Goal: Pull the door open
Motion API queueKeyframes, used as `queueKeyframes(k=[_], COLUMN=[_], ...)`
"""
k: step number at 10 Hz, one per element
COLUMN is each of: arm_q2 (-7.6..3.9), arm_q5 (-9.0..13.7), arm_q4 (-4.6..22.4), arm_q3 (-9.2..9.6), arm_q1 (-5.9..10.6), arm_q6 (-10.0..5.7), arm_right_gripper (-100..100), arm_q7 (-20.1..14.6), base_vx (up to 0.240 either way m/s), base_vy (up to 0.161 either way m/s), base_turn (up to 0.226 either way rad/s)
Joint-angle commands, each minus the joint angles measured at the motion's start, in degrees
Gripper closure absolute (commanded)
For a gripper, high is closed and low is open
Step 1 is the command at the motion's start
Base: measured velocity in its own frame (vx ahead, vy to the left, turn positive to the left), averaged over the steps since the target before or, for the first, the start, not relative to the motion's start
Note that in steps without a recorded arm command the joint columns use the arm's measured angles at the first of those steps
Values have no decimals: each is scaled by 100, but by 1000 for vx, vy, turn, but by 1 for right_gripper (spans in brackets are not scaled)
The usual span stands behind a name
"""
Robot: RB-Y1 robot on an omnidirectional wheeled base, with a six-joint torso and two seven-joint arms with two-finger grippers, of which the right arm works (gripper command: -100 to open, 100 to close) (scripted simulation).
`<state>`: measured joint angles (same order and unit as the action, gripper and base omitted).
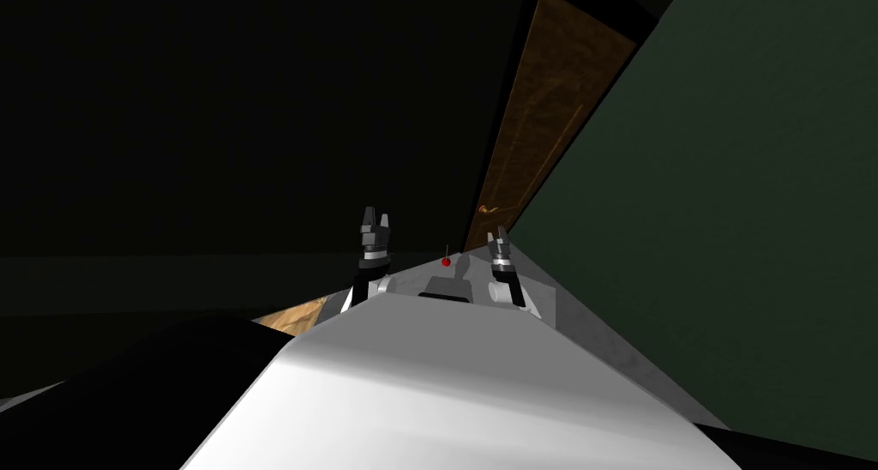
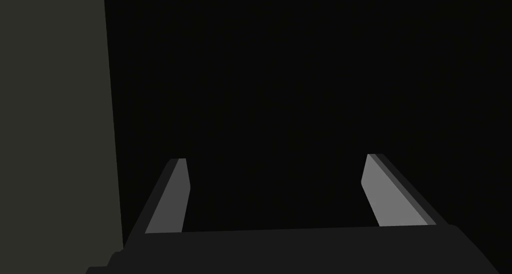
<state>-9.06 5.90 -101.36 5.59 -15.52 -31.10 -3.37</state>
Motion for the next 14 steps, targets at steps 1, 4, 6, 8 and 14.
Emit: queueKeyframes(k=[1,4,6,8,14], arm_q2=[-56,-150,-212,-274,-427], arm_q5=[36,99,142,184,290], arm_q4=[229,700,1016,1332,2119], arm_q3=[9,44,67,90,147], arm_q1=[92,277,401,526,835], arm_q6=[-37,-108,-155,-203,-321], arm_right_gripper=[-100,-100,-100,-100,-100], arm_q7=[-33,-83,-116,-150,-233], base_vx=[72,75,53,58,54], base_vy=[-94,-122,-114,-122,-105], base_turn=[131,121,100,120,97])
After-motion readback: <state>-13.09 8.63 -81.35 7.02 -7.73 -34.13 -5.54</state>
